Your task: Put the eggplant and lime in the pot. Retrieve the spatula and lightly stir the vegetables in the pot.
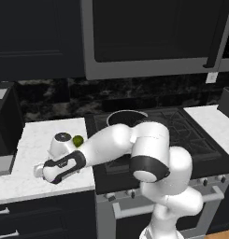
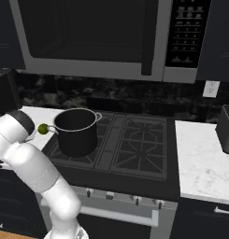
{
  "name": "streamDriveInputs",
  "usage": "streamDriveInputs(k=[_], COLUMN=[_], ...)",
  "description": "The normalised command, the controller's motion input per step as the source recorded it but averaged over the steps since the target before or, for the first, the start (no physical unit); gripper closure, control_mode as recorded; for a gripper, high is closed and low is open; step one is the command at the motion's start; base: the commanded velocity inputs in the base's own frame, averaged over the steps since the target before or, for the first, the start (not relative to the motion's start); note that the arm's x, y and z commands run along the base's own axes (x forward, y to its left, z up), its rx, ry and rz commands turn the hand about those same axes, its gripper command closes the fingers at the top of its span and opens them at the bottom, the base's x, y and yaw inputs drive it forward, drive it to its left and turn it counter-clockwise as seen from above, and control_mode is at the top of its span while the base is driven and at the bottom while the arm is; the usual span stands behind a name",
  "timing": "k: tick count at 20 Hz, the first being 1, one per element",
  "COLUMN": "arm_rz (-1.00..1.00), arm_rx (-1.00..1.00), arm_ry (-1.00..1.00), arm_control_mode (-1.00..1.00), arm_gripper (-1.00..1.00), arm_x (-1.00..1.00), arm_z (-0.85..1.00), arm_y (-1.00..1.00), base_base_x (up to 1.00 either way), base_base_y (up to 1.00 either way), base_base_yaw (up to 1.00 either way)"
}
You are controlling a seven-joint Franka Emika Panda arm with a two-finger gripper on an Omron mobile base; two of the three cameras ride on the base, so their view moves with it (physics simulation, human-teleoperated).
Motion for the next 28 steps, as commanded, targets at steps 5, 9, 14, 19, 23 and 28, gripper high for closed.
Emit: streamDriveInputs(k=[5, 9, 14, 19, 23, 28], arm_rz=[0.0, 0.0, 0.0, 0.01, 0.06, 0.05], arm_rx=[-0.03, 0.0, 0.0, -0.03, -0.06, -0.06], arm_ry=[-0.02, 0.0, 0.0, -0.13, -0.24, -0.13], arm_control_mode=[-1.0, -1.0, -1.0, -1.0, -1.0, -1.0], arm_gripper=[-1.0, -1.0, 1.0, 1.0, 1.0, 1.0], arm_x=[0.32, 0.01, 0.0, -0.34, -0.67, -0.58], arm_z=[0.0, 0.0, 0.08, 0.54, 0.95, 1.0], arm_y=[0.17, 0.0, 0.0, -0.03, -0.36, -0.64], base_base_x=[0.0, 0.0, 0.0, 0.0, 0.0, 0.0], base_base_y=[0.0, 0.0, 0.0, 0.0, 0.0, 0.0], base_base_yaw=[0.0, 0.0, 0.0, 0.0, 0.0, 0.0])
